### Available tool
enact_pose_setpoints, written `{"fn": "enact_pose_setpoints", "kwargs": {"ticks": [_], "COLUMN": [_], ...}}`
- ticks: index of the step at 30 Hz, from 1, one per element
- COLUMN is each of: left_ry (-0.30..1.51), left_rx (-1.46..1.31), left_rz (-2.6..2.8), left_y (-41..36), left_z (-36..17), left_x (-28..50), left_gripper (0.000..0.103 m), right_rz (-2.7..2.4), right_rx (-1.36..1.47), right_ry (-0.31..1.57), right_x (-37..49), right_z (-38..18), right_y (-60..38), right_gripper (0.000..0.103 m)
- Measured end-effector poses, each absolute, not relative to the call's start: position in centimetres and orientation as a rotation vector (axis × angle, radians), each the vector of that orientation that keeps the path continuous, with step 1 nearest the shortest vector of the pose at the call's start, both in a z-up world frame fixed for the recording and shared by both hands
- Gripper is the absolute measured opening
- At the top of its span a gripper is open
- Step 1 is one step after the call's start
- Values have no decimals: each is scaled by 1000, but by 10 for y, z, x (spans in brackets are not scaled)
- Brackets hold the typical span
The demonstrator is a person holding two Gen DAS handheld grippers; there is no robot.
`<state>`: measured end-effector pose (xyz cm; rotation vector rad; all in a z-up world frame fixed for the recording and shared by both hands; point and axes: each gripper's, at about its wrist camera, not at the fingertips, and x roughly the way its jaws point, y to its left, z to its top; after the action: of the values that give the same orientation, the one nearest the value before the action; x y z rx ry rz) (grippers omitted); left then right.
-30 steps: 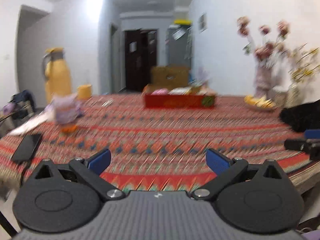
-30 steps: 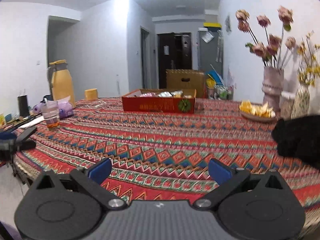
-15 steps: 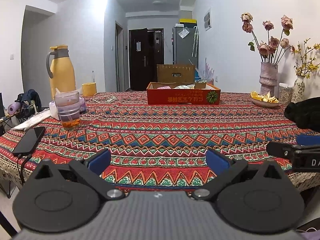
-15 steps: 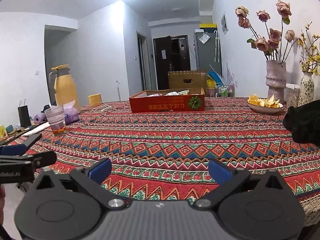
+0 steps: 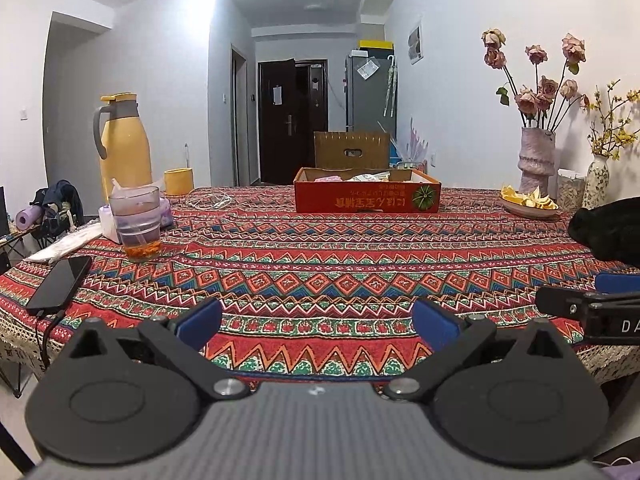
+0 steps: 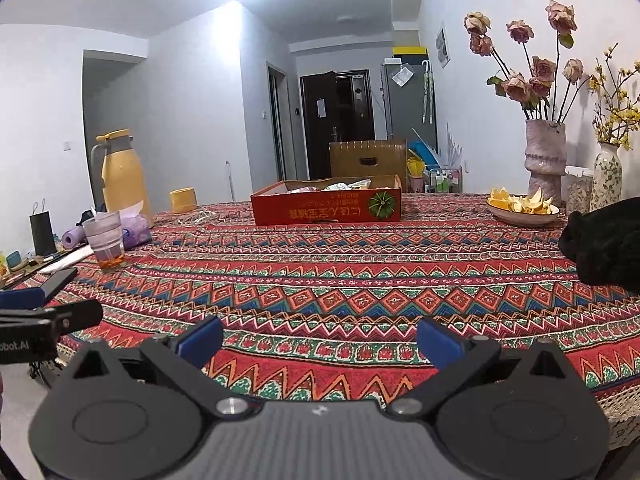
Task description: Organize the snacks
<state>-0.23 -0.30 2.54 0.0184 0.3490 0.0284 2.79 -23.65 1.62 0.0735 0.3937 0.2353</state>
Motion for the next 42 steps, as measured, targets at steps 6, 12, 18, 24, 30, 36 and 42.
{"fn": "enact_pose_setpoints", "kwargs": {"ticks": [6,12,18,24,30,36,42], "left_ry": [348,348,345,344,344,343,337], "left_rx": [20,23,23,24,24,23,26], "left_rz": [27,25,25,24,25,25,20], "left_y": [-3,-4,-3,-3,-3,-3,-3], "left_z": [26,26,26,26,26,26,29], "left_x": [-2,-2,-3,-3,-3,-3,-3], "left_gripper": [103,103,103,103,103,103,103], "right_rz": [236,242,241,234,242,241,240], "right_rx": [74,75,97,92,85,83,90], "right_ry": [397,403,410,408,413,410,410], "right_x": [29,29,30,29,30,29,30], "right_z": [15,14,15,14,13,14,14], "right_y": [-236,-234,-237,-235,-234,-234,-235], "right_gripper": [103,103,103,103,103,103,103]}}
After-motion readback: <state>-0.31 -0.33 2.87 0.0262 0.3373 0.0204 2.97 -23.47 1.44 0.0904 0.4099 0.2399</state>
